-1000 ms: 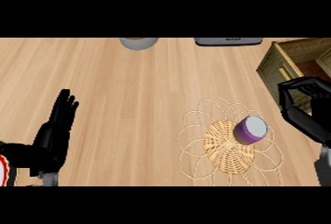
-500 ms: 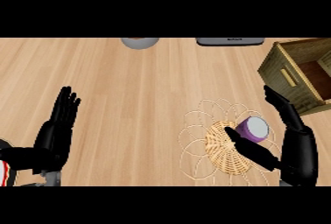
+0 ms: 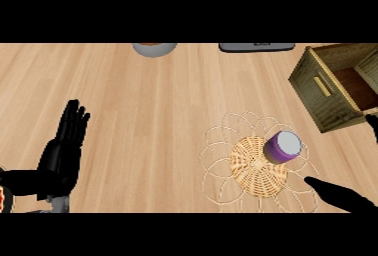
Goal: Pick the can from the placemat and place it in the basket
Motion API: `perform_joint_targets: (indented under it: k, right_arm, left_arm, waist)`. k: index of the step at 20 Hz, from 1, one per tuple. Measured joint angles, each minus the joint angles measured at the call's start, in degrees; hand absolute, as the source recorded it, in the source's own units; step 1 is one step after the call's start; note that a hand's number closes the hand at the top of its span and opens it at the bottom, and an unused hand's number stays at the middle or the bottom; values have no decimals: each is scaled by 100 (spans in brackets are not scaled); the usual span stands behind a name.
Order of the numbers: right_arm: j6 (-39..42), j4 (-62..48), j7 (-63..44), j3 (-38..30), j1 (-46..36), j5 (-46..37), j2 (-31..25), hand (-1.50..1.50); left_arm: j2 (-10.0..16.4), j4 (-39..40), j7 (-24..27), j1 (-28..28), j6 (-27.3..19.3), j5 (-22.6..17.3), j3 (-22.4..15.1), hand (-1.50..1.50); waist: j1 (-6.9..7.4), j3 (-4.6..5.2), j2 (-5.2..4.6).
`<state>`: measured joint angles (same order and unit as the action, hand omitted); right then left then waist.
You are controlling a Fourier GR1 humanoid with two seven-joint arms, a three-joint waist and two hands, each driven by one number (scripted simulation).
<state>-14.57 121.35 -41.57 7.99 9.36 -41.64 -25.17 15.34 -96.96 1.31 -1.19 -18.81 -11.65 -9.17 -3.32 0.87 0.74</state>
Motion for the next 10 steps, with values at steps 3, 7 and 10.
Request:
perform_joint_targets:
  k: [3, 7, 10]
  right_arm:
    - [969, 663, -892, 17, 28, 147, -353, -150]
    - [1966, 1175, -1859, 139, -346, 475, -536, -150]
    - [2329, 1219, -2258, 238, -803, 570, -464, -150]
  left_arm:
    - [22, -57, -15, -16, 65, -22, -21, 0]
    - [-60, 48, 48, 73, 123, 6, -114, 0]
    - [-77, 56, -35, 193, 149, -4, -119, 0]
  waist:
    - [86, -8, -6]
    - [213, -25, -42]
    - [290, -39, -54]
